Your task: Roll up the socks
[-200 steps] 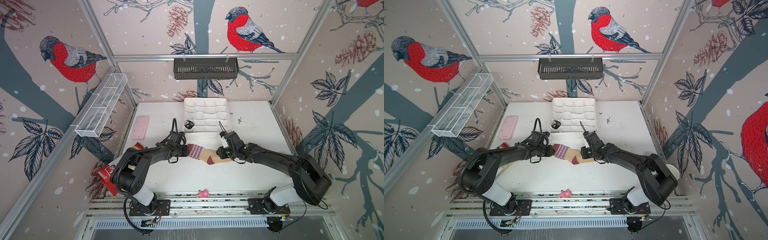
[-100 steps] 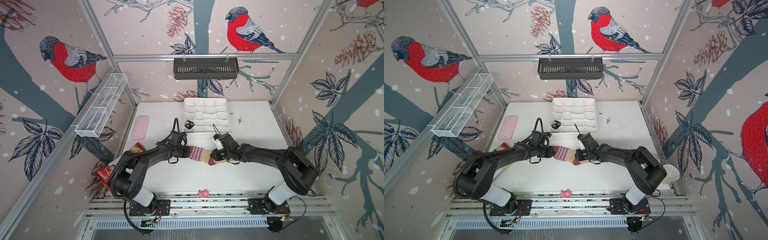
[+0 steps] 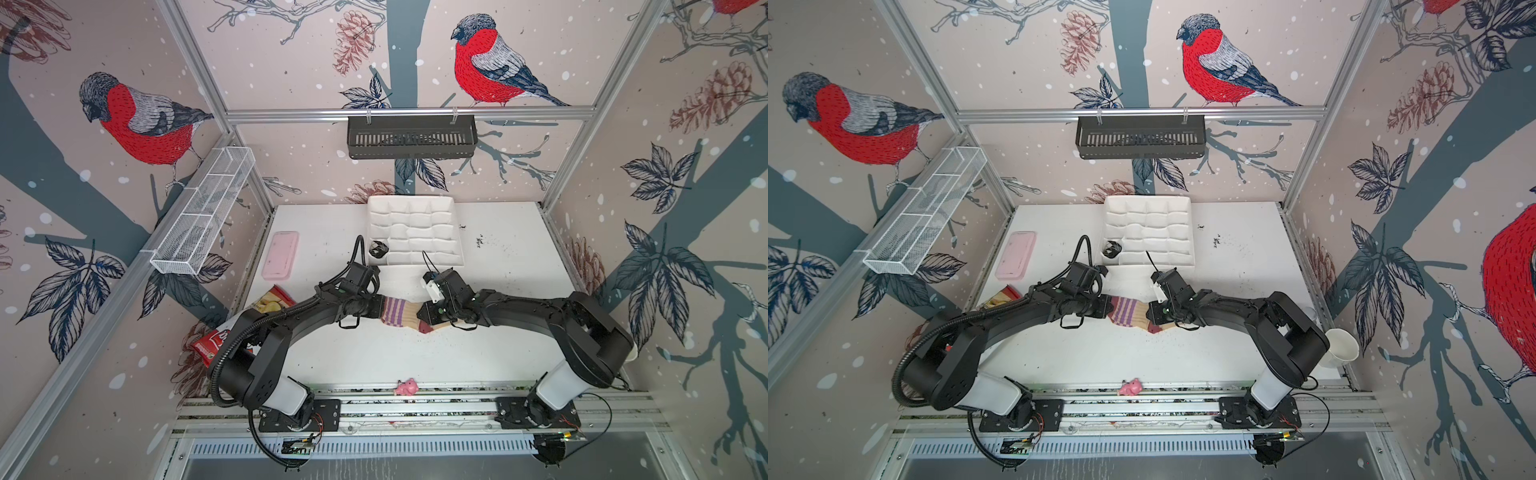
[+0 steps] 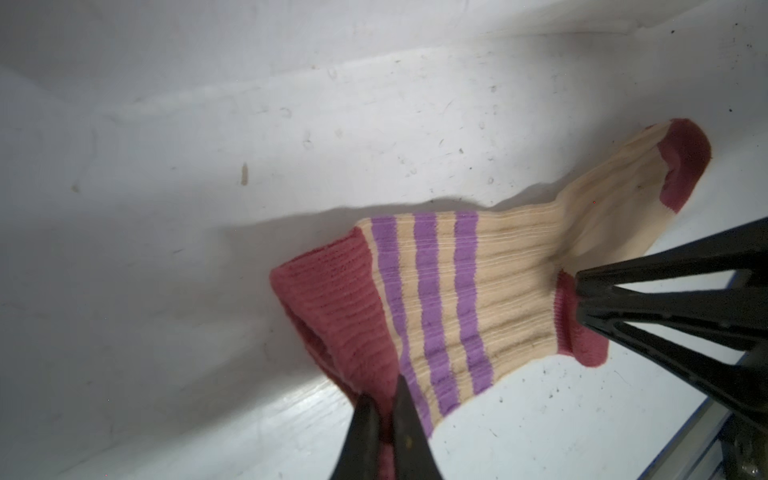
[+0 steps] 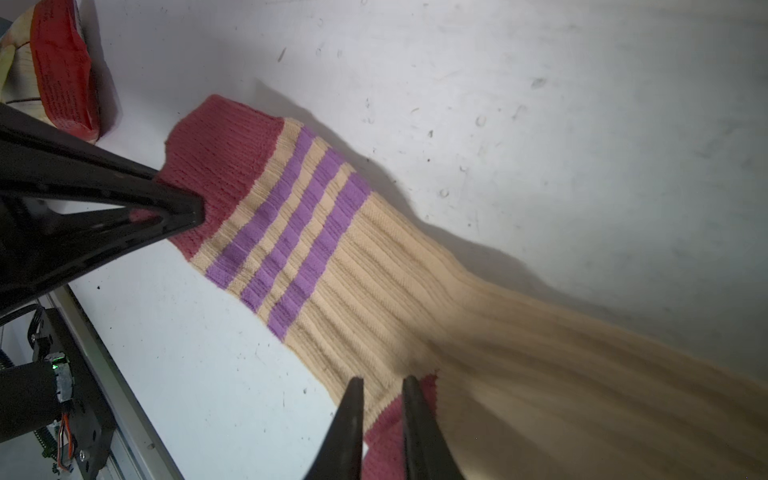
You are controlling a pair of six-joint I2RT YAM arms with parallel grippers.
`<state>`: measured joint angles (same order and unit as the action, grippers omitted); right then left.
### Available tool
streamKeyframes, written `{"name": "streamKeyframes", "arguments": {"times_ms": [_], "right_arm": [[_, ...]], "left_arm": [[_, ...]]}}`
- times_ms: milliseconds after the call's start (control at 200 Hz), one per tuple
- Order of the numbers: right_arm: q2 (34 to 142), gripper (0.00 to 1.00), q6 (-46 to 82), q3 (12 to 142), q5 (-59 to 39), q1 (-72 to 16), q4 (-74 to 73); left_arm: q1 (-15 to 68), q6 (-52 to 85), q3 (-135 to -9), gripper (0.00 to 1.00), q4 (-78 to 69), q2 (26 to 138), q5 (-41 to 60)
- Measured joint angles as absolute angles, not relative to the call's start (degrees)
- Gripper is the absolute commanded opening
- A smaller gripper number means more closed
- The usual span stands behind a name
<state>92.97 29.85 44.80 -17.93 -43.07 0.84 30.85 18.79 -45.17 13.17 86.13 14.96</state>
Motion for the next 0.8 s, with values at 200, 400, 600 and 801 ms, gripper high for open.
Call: {"name": "streamKeyframes", "arguments": {"times_ms": [200, 400, 600, 801], "right_arm": [[92.1, 0.2, 30.0, 44.1, -18.3, -43.0, -0.1], [92.1, 0.19, 31.2, 42.0, -19.8, -41.6, -1.6], [91.8, 0.18, 33.3, 38.2, -23.0, -38.2, -5.6], [86.3, 0.2, 36.2, 32.6, -25.5, -33.0, -8.3]], "left_arm": [[35.4, 17.5, -50.4, 0.0, 17.9, 89.0, 12.6], [41.5, 16.2, -58.0, 0.0, 22.0, 92.9, 11.8], [46.0, 14.1, -66.0, 0.0, 26.3, 99.1, 11.5], [47.7, 13.2, -70.6, 0.0, 29.0, 102.2, 10.6]]}}
